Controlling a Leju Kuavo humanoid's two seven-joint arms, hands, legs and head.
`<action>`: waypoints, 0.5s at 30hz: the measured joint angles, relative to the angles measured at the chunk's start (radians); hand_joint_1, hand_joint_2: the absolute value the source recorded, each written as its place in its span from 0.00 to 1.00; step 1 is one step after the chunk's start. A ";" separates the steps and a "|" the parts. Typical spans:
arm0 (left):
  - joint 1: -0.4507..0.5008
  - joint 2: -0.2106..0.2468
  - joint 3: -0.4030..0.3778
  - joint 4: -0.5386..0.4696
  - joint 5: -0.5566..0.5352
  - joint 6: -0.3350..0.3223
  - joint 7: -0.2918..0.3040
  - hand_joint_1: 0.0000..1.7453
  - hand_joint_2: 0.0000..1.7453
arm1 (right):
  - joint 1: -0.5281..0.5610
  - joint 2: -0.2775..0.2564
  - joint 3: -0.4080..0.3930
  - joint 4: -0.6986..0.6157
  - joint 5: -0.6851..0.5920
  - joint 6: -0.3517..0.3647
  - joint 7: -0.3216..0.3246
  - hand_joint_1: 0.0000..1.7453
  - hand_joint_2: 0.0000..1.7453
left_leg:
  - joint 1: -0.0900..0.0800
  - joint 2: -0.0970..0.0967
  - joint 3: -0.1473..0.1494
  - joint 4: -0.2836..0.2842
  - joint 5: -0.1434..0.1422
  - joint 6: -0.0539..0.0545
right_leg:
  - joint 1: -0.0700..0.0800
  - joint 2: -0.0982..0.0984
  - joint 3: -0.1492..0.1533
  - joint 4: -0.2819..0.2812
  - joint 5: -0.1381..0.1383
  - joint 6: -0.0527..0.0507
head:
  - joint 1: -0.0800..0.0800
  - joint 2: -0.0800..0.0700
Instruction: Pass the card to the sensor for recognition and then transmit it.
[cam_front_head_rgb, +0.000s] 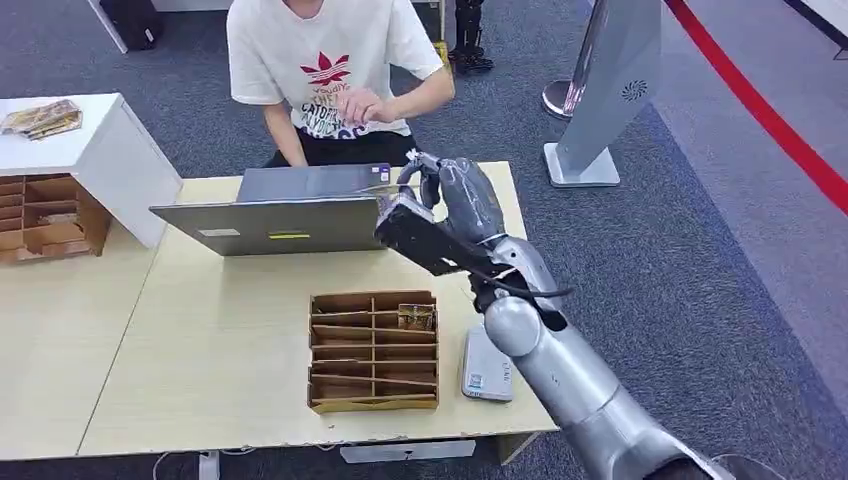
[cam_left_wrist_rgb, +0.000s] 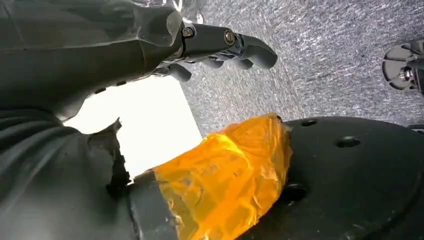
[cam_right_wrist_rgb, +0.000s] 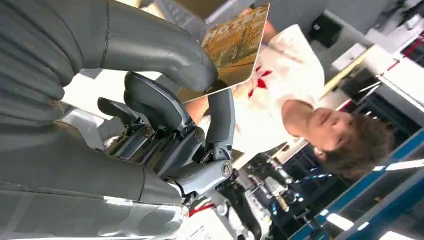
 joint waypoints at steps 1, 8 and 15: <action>0.000 0.001 -0.003 0.000 -0.001 -0.001 0.000 0.00 0.00 | -0.013 0.007 -0.001 0.015 0.002 0.000 0.000 1.00 1.00 | 0.000 0.000 0.000 0.000 0.000 0.000 | 0.000 0.000 0.000 0.000 0.000 0.000 | 0.000 0.000; -0.009 0.003 -0.029 0.000 -0.032 -0.005 0.011 0.00 0.00 | -0.112 0.063 -0.002 0.157 0.072 -0.009 0.054 1.00 1.00 | 0.000 0.000 0.000 0.000 0.000 0.000 | 0.000 0.000 0.000 0.000 0.000 0.000 | 0.000 0.000; -0.026 0.004 -0.053 0.000 -0.047 -0.009 0.021 0.00 0.00 | -0.195 0.124 -0.002 0.309 0.117 -0.030 0.078 1.00 1.00 | 0.000 0.000 0.000 0.000 0.000 0.000 | 0.000 0.000 0.000 0.000 0.000 0.000 | 0.000 0.000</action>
